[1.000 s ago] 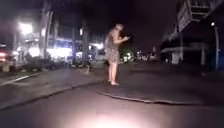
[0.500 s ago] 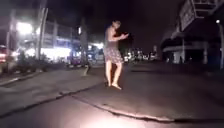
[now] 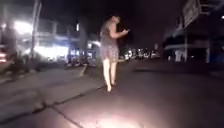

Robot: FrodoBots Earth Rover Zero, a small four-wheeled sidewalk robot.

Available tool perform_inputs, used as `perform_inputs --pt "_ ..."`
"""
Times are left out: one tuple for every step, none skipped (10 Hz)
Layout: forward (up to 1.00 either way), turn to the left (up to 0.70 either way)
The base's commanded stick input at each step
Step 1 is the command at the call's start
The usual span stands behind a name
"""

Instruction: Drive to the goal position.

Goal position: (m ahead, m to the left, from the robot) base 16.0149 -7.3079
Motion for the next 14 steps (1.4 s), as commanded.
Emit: perform_inputs --pt "1.0 0.0" --pt "1.0 0.0" --pt "1.0 0.0" --pt "1.0 0.0" --pt "1.0 0.0" --pt "1.0 0.0" --pt "1.0 0.0" --pt "1.0 0.0" --pt "1.0 0.0" --pt "1.0 0.0" --pt "1.0 0.0" --pt "1.0 0.0" --pt "1.0 0.0" --pt "1.0 0.0"
